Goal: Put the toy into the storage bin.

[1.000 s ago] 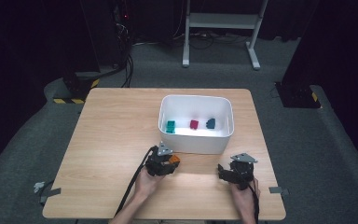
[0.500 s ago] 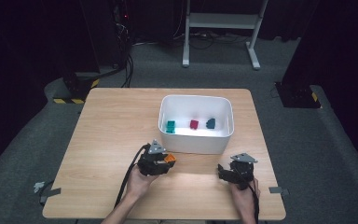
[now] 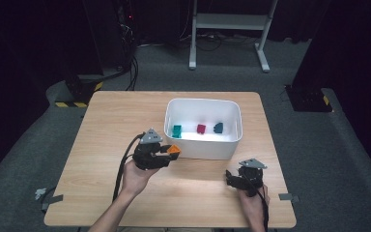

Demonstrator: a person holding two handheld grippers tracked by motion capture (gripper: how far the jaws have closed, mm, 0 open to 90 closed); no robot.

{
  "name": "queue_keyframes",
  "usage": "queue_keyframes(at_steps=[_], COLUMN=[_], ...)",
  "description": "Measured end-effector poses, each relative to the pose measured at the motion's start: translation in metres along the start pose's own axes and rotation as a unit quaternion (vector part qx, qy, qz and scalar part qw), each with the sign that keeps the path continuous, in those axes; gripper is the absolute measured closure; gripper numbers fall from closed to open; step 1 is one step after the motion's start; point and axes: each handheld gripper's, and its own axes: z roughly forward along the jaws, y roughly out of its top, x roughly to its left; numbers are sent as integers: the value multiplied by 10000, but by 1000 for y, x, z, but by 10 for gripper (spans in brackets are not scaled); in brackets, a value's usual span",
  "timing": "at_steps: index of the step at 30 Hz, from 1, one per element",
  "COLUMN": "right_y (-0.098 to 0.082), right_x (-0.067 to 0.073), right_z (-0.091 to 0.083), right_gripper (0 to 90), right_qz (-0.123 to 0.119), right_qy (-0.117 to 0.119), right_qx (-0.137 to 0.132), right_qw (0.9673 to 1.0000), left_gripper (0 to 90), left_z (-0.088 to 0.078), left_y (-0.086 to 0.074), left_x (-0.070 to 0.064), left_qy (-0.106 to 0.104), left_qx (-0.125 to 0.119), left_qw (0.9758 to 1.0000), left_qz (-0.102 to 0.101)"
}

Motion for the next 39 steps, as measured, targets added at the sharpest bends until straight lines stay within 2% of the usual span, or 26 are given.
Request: queue_keyframes(at_steps=[6,10,14,17,19,21,26,30,33,36,39], right_y=[0,0,0,0,0,0,0,0,0,0,0], right_x=[0,0,0,0,0,0,0,0,0,0,0], right_z=[0,0,0,0,0,0,0,0,0,0,0], right_gripper=[173,173,173,173,173,173,173,173,172,173,173], right_qz=[-2,-1,-2,-1,-1,0,-1,-1,-1,1,1], right_qy=[0,-1,-1,0,0,0,1,1,1,1,1], right_qx=[1,2,1,0,1,0,1,2,0,0,0], right_qw=[10000,10000,10000,10000,10000,10000,10000,10000,10000,10000,10000], left_gripper=[585,585,584,574,479,413,363,349,342,331,319], left_z=[1,10,25,41,47,48,29,5,-10,-18,-18], left_y=[31,51,66,70,69,67,53,28,0,-34,-72], left_x=[5,13,18,29,35,37,31,27,27,30,37], left_qy=[-69,-69,165,314,367,382,454,616,672,793,912], left_qx=[-128,-180,-110,8,-11,-72,-289,-421,-547,-529,-389], left_qw=[9999,9998,9998,9994,9990,9989,9983,9971,9958,9945,9930], left_qz=[74,-15,58,-121,-234,-265,-210,-141,-300,-441,-647])
